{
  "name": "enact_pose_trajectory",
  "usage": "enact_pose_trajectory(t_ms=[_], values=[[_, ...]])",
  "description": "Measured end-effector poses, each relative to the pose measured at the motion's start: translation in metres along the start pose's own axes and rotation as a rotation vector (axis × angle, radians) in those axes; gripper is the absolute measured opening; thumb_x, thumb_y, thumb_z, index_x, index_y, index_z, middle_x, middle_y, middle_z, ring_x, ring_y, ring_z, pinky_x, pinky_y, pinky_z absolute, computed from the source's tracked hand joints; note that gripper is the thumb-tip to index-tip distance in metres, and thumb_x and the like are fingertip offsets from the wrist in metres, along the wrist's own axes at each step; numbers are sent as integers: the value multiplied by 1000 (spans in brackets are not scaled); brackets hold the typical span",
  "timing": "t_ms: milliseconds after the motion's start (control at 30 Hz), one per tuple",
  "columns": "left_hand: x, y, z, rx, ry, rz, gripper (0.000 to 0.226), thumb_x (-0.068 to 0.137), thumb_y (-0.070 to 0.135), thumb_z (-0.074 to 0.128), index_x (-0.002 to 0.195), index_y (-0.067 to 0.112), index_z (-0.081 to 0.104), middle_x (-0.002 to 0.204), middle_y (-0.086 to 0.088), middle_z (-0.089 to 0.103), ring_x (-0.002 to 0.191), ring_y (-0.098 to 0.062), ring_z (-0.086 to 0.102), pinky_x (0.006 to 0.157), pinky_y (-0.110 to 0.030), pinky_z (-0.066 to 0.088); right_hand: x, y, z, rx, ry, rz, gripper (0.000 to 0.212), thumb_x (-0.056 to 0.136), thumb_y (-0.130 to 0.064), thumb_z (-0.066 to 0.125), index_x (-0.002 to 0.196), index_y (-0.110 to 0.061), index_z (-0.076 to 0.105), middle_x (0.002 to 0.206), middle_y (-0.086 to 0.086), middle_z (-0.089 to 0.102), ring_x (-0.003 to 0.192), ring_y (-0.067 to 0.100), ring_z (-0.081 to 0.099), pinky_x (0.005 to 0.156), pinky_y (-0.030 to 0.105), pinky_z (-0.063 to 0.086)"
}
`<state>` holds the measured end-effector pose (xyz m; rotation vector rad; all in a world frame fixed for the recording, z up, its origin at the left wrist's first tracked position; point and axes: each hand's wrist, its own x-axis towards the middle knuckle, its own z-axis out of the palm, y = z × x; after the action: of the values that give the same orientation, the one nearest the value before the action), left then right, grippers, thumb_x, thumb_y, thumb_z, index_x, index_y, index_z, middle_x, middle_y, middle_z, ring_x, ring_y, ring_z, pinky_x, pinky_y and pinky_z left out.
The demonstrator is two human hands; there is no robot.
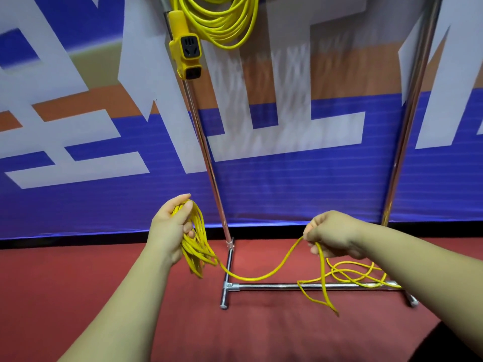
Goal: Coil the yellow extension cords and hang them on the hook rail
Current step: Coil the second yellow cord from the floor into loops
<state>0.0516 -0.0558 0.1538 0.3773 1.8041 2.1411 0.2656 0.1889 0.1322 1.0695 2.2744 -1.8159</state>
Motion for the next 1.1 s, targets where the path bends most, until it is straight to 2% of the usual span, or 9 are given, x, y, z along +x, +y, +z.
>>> enact_pose_trajectory(t_ms=[133,233,433,533,700,800,933,1000,1100], values=[[-16,14,13,20,-174,30,17,103,14,54,113,15,67,66,1,46,43,-8,32,39,-22,37,-7,-15,6,213,4,8,13,91,-4,56,91,-10,67,76,6,70,68,17,70,66,29,58],[-28,17,24,27,-261,10,23,103,17,52,121,11,65,69,0,43,42,-6,31,39,-20,35,-14,-30,3,380,-5,-34,18,88,-1,58,96,-13,69,77,5,71,69,17,66,71,30,55],[-48,10,48,11,-406,-56,30,96,9,57,125,9,62,71,-6,49,40,-11,38,41,-25,42,-30,-45,-4,382,-26,-135,22,85,-5,70,103,-17,72,86,0,77,64,5,66,72,22,48],[-54,5,58,36,-451,-53,39,89,7,64,128,13,62,73,-10,53,48,-17,50,50,-31,51,-34,-48,-6,397,-54,-142,21,85,-6,72,104,-16,70,96,6,78,72,10,70,70,21,54],[-58,-2,73,129,-424,-23,46,96,2,60,136,24,53,77,-12,67,77,-31,72,72,-39,60,-39,-53,-6,510,-67,-144,18,86,-4,72,100,-13,68,91,8,78,77,13,75,74,24,59],[-65,-4,85,103,-424,-10,54,96,1,60,141,27,43,85,-19,71,92,-37,74,86,-46,58,-41,-54,-4,600,-75,-152,15,87,-3,71,98,-12,68,88,8,78,75,13,75,63,21,59],[-69,-3,99,81,-437,-23,64,96,0,60,147,29,34,100,-23,74,100,-38,72,97,-50,55,-40,-54,0,692,-95,-170,16,87,-1,70,99,-10,68,84,7,77,75,13,75,60,18,58],[-71,-3,104,82,-479,-36,65,97,-1,59,147,31,33,106,-23,74,101,-39,72,93,-48,57,-38,-53,2,721,-91,-183,16,88,0,70,101,-9,67,82,7,76,75,13,75,60,18,58],[-72,-4,107,133,-539,-45,64,98,2,57,149,32,32,104,-22,74,96,-38,74,79,-38,59,-34,-49,2,759,-67,-201,16,88,0,69,103,-8,67,80,5,76,75,13,75,62,18,59]])
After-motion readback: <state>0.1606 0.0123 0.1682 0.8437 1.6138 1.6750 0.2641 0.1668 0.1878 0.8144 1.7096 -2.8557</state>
